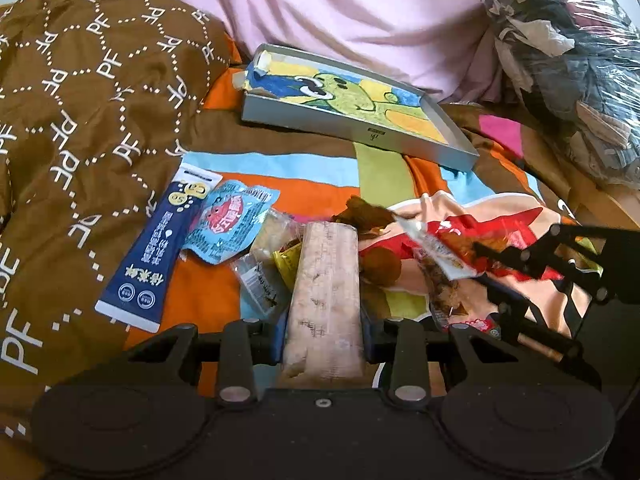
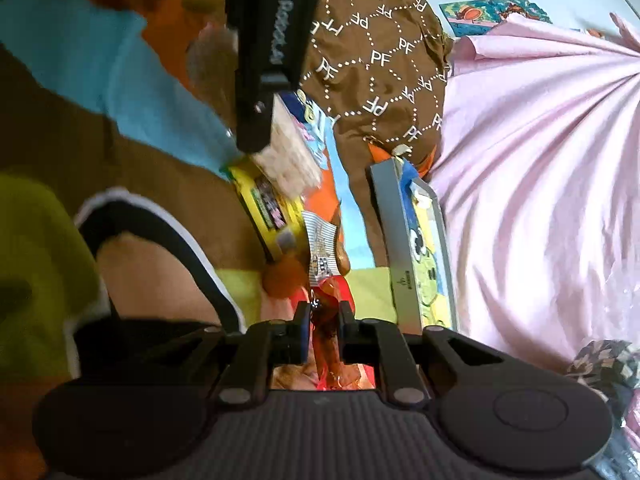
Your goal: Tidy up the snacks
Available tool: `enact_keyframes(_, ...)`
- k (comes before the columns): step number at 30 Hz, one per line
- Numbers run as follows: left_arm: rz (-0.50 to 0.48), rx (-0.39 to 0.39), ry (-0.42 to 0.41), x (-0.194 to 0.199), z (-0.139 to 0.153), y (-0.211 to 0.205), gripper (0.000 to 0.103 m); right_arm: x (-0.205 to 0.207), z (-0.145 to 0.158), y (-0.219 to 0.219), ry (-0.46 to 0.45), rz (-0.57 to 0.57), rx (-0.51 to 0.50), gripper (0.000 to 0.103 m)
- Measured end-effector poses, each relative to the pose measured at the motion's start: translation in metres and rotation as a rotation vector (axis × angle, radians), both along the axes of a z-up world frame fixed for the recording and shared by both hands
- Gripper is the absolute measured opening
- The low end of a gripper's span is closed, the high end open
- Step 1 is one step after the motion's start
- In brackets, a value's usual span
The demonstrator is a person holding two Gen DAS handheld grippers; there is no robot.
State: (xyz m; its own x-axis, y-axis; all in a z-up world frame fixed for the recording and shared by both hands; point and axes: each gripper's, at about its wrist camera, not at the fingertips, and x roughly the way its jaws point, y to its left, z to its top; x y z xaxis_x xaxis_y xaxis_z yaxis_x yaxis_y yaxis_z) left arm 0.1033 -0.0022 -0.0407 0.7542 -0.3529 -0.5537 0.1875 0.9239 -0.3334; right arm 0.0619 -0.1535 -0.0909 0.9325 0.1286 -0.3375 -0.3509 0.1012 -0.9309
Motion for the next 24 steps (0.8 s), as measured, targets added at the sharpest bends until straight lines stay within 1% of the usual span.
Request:
enact_keyframes(4, -0.013, 0.017, -0.048, -0.005, 0.007, -0.005, 0.036, 0.008, 0.01, -0.011, -0.023, -0.017, 0.006, 0.015)
enact_keyframes(6, -0.018, 0.009, -0.073, -0.007, 0.011, -0.006, 0.036, 0.007, 0.014, -0.014, -0.033, -0.017, 0.011, 0.015)
enact_keyframes(8, -0.023, -0.002, -0.091, -0.004, 0.019, -0.008, 0.036, 0.009, 0.018, -0.018, -0.043, -0.013, 0.014, 0.015)
enact_keyframes(9, -0.025, -0.001, -0.107, -0.001, 0.024, -0.009, 0.036, 0.004, 0.021, -0.018, -0.046, -0.015, 0.019, 0.015)
enact_keyframes(11, -0.022, 0.002, -0.142, 0.01, 0.036, -0.012, 0.036, 0.009, 0.03, -0.019, -0.05, -0.022, 0.033, 0.015)
enact_keyframes(13, -0.011, -0.006, -0.166, 0.027, 0.048, -0.015, 0.036, 0.018, 0.04, -0.021, -0.058, -0.031, 0.048, 0.015)
enact_keyframes(18, 0.021, -0.011, -0.226, 0.081, 0.08, -0.02, 0.037, 0.062, 0.065, -0.026, -0.098, -0.055, 0.072, 0.015)
enact_keyframes(21, 0.037, -0.012, -0.25, 0.12, 0.096, -0.021, 0.037, 0.095, 0.08, -0.029, -0.128, -0.067, 0.081, 0.015)
enact_keyframes(24, 0.059, -0.014, -0.252, 0.16, 0.108, -0.025, 0.037, 0.129, 0.095, -0.031, -0.148, -0.09, 0.124, 0.015)
